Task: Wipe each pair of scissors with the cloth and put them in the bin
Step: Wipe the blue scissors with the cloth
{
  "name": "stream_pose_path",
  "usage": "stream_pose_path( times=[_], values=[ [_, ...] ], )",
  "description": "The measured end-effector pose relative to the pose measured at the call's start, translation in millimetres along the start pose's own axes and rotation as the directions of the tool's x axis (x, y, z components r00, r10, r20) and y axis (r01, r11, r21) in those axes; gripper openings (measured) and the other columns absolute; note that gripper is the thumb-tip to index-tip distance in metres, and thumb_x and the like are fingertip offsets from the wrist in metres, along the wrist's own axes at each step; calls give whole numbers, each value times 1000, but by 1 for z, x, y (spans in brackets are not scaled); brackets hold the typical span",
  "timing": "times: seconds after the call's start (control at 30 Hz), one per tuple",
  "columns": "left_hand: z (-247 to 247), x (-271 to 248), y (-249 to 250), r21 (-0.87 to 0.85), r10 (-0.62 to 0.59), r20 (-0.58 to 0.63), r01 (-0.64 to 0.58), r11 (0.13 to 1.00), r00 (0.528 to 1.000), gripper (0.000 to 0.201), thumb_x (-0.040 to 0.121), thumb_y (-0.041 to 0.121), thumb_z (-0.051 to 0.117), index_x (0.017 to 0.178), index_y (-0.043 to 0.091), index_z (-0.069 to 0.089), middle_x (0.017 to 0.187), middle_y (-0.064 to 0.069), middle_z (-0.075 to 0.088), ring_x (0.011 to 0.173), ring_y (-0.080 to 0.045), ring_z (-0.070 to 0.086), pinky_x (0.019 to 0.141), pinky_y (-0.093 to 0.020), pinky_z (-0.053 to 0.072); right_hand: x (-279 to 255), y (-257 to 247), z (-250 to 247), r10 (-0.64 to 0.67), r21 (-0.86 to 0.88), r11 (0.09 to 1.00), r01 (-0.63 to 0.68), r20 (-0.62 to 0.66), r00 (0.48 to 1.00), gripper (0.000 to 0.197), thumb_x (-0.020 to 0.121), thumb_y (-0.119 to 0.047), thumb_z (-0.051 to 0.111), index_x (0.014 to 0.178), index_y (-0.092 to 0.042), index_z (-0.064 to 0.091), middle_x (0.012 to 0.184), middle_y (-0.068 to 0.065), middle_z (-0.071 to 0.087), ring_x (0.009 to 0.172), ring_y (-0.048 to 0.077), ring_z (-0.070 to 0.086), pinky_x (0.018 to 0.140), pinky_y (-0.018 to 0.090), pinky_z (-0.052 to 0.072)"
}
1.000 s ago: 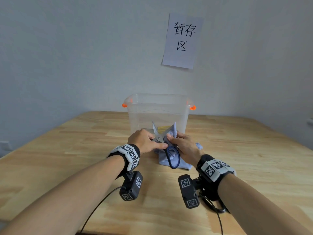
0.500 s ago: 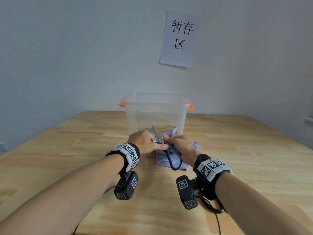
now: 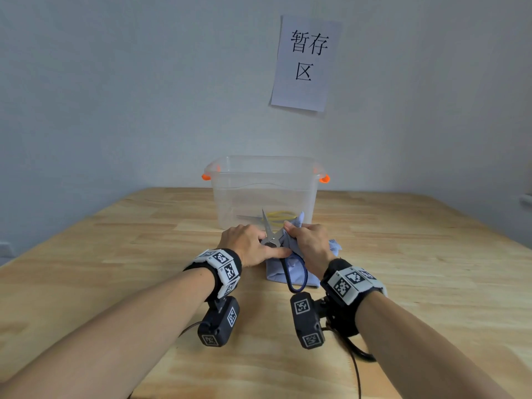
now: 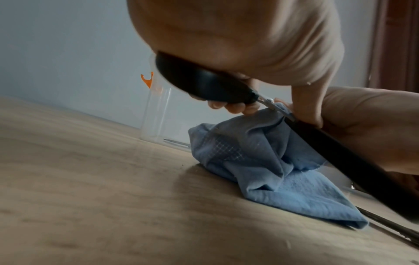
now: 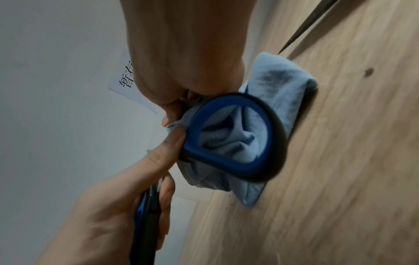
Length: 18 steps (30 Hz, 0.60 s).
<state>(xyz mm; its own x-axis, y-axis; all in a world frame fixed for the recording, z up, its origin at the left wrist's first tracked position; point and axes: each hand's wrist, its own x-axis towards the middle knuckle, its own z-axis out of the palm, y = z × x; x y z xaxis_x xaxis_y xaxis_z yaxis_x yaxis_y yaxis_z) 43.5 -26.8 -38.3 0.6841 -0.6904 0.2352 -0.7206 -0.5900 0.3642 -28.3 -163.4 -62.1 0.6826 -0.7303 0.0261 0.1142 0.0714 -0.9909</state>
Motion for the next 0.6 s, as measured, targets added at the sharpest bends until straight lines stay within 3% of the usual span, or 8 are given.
stream_pose_path(
  times=[0.27, 0.33, 0.43, 0.5, 0.6],
  values=[
    [2, -2, -8, 6, 0, 39, 0, 1000, 999, 74, 62, 83, 68, 48, 18, 36, 49, 4, 37, 54, -19, 43, 58, -32, 31, 4, 3, 2, 26, -6, 1000, -26, -57, 998, 31, 89, -16, 73, 90, 14, 67, 80, 23, 64, 71, 30, 62, 73, 48, 58],
    [3, -1, -11, -8, -16, 43, 17, 1000, 999, 73, 60, 85, 67, 49, 18, 42, 50, 4, 40, 55, -19, 44, 58, -32, 31, 3, 5, 4, 24, -7, 1000, -24, -66, 998, 30, 90, -17, 72, 86, 12, 67, 75, 19, 63, 68, 27, 61, 65, 40, 56],
    [4, 1, -16, -26, -47, 40, 48, 999, 998, 69, 57, 87, 66, 55, 20, 48, 53, 4, 40, 55, -20, 42, 56, -33, 28, -2, 7, 6, 52, -52, 997, -51, 25, 998, 26, 91, -17, 72, 77, 3, 63, 73, 16, 62, 70, 26, 60, 64, 34, 53],
    [4, 2, -18, -19, -48, 27, 49, 999, 998, 71, 57, 87, 66, 53, 20, 45, 53, 4, 40, 54, -20, 41, 56, -33, 27, -9, 7, 8, 88, -85, 993, -78, 115, 990, 22, 91, -14, 71, 80, 3, 64, 74, 16, 65, 70, 27, 63, 66, 34, 56],
    [2, 1, -14, -3, -45, 27, 45, 999, 999, 73, 60, 85, 67, 49, 19, 38, 51, 5, 40, 54, -19, 41, 55, -33, 26, -12, 6, 6, 86, -86, 993, -75, 130, 988, 20, 92, -12, 70, 81, 4, 64, 75, 16, 66, 72, 27, 64, 72, 37, 57]
  ],
)
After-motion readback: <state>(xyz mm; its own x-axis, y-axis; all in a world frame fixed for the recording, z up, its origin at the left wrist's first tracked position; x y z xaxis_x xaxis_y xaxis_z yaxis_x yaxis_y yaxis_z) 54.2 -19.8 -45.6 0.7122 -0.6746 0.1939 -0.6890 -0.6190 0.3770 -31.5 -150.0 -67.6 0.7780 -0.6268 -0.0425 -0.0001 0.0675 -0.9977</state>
